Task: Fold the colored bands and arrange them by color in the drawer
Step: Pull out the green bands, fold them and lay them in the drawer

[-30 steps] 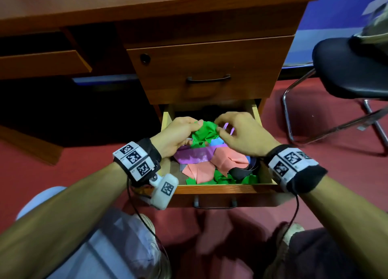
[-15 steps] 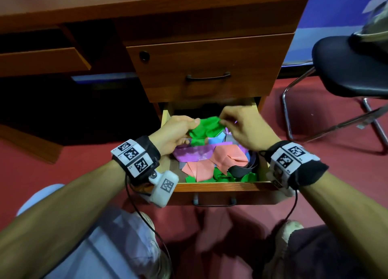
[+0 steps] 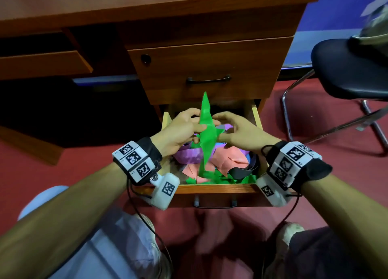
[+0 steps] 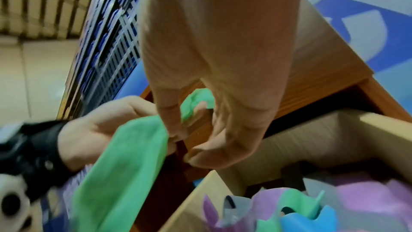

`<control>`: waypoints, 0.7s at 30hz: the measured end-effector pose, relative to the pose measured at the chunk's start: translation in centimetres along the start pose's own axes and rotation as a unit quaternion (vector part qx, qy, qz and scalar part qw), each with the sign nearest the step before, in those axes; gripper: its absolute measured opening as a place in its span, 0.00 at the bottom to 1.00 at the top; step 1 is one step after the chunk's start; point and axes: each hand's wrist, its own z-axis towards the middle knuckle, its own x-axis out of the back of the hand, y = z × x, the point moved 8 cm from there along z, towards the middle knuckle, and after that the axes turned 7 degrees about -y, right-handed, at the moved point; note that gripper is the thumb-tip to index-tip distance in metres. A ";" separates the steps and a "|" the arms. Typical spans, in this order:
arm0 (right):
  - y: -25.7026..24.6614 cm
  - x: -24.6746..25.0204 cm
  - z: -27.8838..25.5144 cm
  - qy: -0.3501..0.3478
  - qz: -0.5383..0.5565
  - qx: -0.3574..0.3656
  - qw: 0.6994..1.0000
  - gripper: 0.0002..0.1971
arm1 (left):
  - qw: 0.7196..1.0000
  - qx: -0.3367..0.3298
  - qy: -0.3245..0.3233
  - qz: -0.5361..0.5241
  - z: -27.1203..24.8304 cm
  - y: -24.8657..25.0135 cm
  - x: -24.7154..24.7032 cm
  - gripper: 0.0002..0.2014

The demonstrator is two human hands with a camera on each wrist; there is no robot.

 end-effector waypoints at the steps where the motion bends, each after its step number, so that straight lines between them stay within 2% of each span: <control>1: -0.5 -0.9 -0.2 -0.042 0.057 0.007 0.997 0.26 | 1.000 -0.014 -0.005 -0.011 -0.1 0.4 -0.1 0.13; 4: -1.7 -2.7 -1.1 -0.147 0.155 0.018 0.977 0.19 | 0.996 -0.065 0.029 -0.047 -0.2 1.7 0.5 0.17; 7: -1.8 -2.9 -1.2 -0.166 0.147 0.024 0.975 0.04 | 0.993 -0.070 0.094 -0.012 -0.2 2.2 2.1 0.20; 8: -1.1 -2.5 -0.8 -0.149 0.100 0.012 0.984 0.03 | 0.991 -0.052 0.122 0.018 -0.2 2.0 2.7 0.21; 10: 1.1 -1.4 0.0 -0.109 -0.010 -0.053 0.993 0.12 | 0.983 0.005 0.161 0.083 -0.2 1.0 3.6 0.18; 12: 2.9 -0.5 0.4 -0.096 -0.098 -0.122 0.983 0.16 | 0.977 0.070 0.144 0.139 0.1 -0.4 3.4 0.15; 14: 3.6 0.1 0.6 -0.089 -0.161 -0.154 0.971 0.17 | 0.974 0.111 0.117 0.160 0.5 -1.5 2.9 0.16; 16: 3.5 1.1 1.1 -0.049 -0.174 -0.158 0.971 0.14 | 0.976 0.112 0.111 0.153 1.1 -1.8 2.6 0.19; 19: 2.1 3.2 1.9 0.055 -0.169 -0.111 0.978 0.07 | 0.981 0.090 0.117 0.123 1.5 -1.3 2.7 0.25; 21: 0.9 4.0 2.4 0.096 -0.209 -0.064 0.971 0.25 | 0.981 0.077 0.127 0.127 1.7 -0.9 3.1 0.29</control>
